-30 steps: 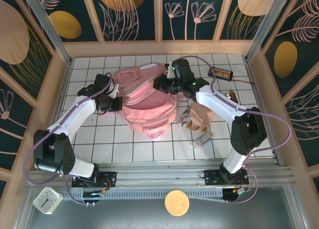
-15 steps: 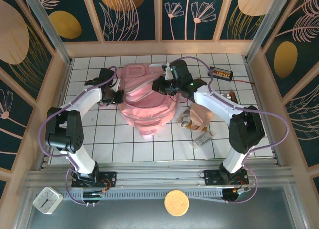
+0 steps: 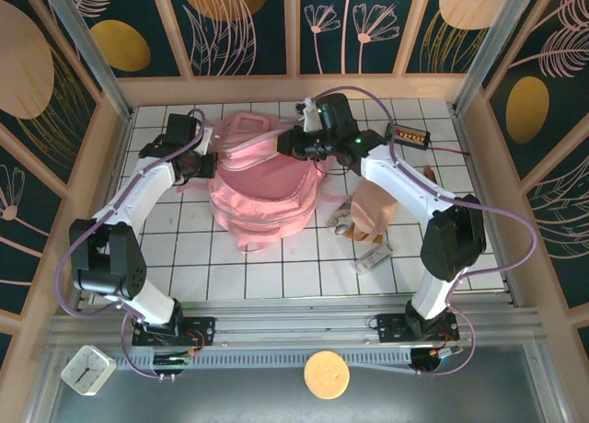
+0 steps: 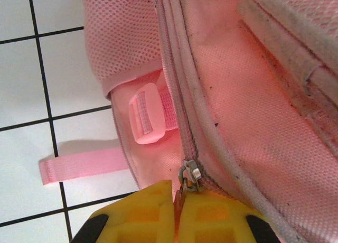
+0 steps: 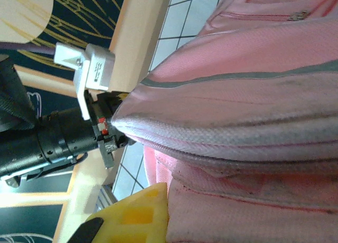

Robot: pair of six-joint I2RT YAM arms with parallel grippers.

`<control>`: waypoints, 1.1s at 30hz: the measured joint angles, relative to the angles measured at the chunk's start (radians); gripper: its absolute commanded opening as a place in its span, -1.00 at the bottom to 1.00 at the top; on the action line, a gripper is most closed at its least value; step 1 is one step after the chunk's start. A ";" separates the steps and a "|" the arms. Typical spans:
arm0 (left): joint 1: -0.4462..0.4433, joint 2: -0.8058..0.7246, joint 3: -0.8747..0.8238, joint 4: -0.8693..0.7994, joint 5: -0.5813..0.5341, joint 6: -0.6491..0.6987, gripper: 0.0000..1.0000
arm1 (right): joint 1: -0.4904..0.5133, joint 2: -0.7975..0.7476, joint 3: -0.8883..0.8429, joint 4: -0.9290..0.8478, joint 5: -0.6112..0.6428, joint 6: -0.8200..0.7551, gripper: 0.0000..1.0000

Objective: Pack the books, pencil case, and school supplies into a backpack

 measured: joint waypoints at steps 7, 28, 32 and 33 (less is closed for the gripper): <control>0.049 0.043 0.011 0.020 -0.009 0.004 -0.07 | -0.027 0.021 0.010 -0.029 -0.066 -0.051 -1.00; -0.247 -0.400 -0.247 0.275 0.111 0.122 0.48 | -0.082 0.047 0.053 0.011 -0.174 0.122 -1.00; -0.337 -0.360 -0.216 0.288 0.024 0.158 0.54 | -0.077 0.047 0.053 0.017 -0.174 0.136 -1.00; -0.367 -0.339 -0.204 0.290 -0.006 0.172 0.56 | -0.076 0.047 0.053 0.021 -0.174 0.141 -1.00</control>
